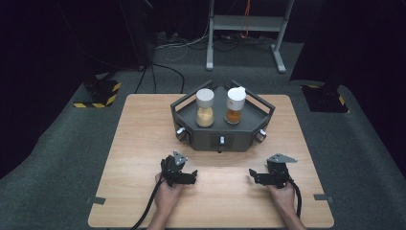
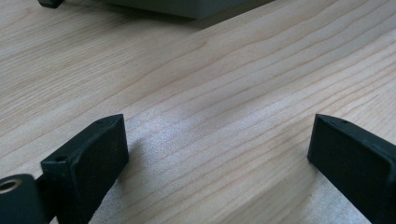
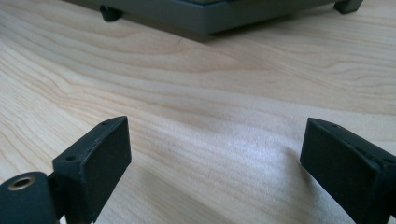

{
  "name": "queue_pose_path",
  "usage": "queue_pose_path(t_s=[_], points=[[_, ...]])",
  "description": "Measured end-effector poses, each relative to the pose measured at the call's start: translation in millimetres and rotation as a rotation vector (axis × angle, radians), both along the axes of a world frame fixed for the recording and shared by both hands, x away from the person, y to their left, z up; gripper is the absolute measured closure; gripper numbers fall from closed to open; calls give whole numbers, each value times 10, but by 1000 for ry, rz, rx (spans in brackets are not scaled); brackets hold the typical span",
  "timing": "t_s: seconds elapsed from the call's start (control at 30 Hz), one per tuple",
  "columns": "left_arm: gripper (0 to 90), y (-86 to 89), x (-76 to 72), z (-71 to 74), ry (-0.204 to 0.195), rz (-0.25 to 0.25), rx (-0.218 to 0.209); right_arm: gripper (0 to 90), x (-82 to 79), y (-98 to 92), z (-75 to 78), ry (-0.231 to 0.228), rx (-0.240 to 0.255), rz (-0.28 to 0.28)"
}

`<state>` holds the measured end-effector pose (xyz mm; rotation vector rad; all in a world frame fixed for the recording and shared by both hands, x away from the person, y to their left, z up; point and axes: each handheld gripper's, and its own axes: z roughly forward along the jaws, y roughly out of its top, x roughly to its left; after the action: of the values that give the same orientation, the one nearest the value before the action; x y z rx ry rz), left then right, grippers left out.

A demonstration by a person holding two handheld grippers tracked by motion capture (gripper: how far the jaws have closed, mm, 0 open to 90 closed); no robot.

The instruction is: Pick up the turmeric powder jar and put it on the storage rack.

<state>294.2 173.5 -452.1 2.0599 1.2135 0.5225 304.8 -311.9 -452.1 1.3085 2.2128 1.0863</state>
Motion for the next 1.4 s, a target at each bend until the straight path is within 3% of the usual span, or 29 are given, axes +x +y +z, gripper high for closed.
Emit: queue_pose_path(t_s=[0.23, 0.43, 1.4], points=[[50, -1, 0, 0, 0, 0, 0, 81, -32, 34, 13, 3, -30, -5], [50, -1, -1, 0, 0, 1, 0, 76, -63, 176, 34, -14, -110, -2], [50, 0, 0, -1, 0, 0, 0, 67, -58, 205, 38, -10, -109, -15]])
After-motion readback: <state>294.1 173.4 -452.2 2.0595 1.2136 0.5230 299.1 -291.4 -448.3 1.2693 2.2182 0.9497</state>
